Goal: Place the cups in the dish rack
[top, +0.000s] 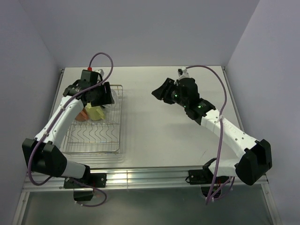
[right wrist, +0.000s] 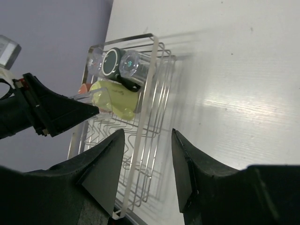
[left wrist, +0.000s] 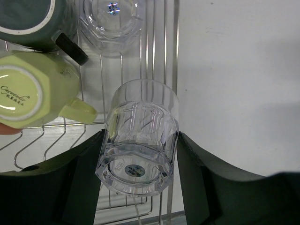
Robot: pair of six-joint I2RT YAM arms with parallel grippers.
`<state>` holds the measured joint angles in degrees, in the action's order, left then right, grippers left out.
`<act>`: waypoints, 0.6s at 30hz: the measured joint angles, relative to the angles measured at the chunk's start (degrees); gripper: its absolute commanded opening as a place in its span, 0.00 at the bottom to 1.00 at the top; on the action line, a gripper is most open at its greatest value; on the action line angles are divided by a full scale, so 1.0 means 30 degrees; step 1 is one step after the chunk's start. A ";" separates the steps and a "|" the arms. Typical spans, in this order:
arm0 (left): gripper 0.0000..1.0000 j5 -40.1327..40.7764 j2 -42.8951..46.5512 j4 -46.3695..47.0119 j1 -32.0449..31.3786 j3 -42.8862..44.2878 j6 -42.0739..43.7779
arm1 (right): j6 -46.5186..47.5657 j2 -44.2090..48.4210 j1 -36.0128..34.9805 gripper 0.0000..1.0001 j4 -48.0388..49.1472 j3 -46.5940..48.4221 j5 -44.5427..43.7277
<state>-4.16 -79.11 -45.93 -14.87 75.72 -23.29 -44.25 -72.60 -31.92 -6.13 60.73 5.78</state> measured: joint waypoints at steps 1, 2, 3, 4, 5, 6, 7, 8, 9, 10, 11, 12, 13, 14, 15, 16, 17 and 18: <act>0.00 0.0211 -0.0313 -0.0044 -0.0058 0.0058 0.0058 | 0.0131 0.0073 0.0102 0.52 -0.0124 0.0000 -0.0138; 0.00 0.0423 -0.0750 -0.0109 -0.0175 0.0160 0.0124 | 0.0233 0.0131 0.0175 0.52 -0.0262 -0.0007 -0.0211; 0.00 0.0568 -0.1144 -0.0168 -0.0248 0.0277 0.0204 | 0.0313 0.0168 0.0248 0.52 -0.0393 -0.0015 -0.0284; 0.00 0.0721 -0.1399 -0.0182 -0.0372 0.0350 0.0262 | 0.0372 0.0182 0.0284 0.52 -0.0459 -0.0022 -0.0313; 0.00 0.0969 -0.1683 -0.0226 -0.0510 0.0423 0.0393 | 0.0452 0.0189 0.0313 0.52 -0.0561 -0.0022 -0.0372; 0.00 0.1180 -0.1902 -0.0233 -0.0619 0.0481 0.0444 | 0.0525 0.0189 0.0350 0.52 -0.0656 -0.0036 -0.0437; 0.00 0.1377 -0.2113 -0.0233 -0.0743 0.0525 0.0495 | 0.0590 0.0189 0.0357 0.52 -0.0743 -0.0051 -0.0474; 0.00 0.1552 -0.2310 -0.0270 -0.0845 0.0568 0.0539 | 0.0612 0.0189 0.0364 0.52 -0.0765 -0.0087 -0.0503; 0.00 0.1865 -0.2572 -0.0313 -0.0984 0.0612 0.0554 | 0.0648 0.0197 0.0364 0.52 -0.0831 -0.0117 -0.0546; 0.00 0.2018 -0.2732 -0.0350 -0.1071 0.0648 0.0561 | 0.0663 0.0197 0.0372 0.52 -0.0852 -0.0138 -0.0561; 0.00 0.2237 -0.2965 -0.0393 -0.1166 0.0692 0.0568 | 0.0678 0.0197 0.0372 0.52 -0.0860 -0.0146 -0.0576; 0.00 0.2426 -0.3169 -0.0386 -0.1246 0.0714 0.0568 | 0.0699 0.0197 0.0386 0.52 -0.0860 -0.0146 -0.0576; 0.00 0.2565 -0.3359 -0.0386 -0.1304 0.0736 0.0568 | 0.0721 0.0197 0.0393 0.52 -0.0860 -0.0146 -0.0576; 0.00 0.2703 -0.3555 -0.0393 -0.1348 0.0750 0.0568 | 0.0729 0.0197 0.0401 0.52 -0.0860 -0.0146 -0.0576; 0.00 0.2856 -0.3774 -0.0430 -0.1392 0.0787 0.0568 | 0.0729 0.0197 0.0408 0.52 -0.0860 -0.0146 -0.0576; 0.00 0.2951 -0.3920 -0.0437 -0.1421 0.0809 0.0576 | 0.0729 0.0197 0.0408 0.52 -0.0860 -0.0146 -0.0576; 0.00 0.3067 -0.4109 -0.0437 -0.1450 0.0809 0.0583 | 0.0736 0.0197 0.0408 0.52 -0.0860 -0.0146 -0.0568; 0.00 0.3177 -0.4226 -0.0444 -0.1457 0.0809 0.0612 | 0.0743 0.0197 0.0408 0.52 -0.0860 -0.0153 -0.0576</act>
<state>5.37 -91.79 -47.27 -19.25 78.15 -21.45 -42.02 -72.01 -30.70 -8.71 60.27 4.05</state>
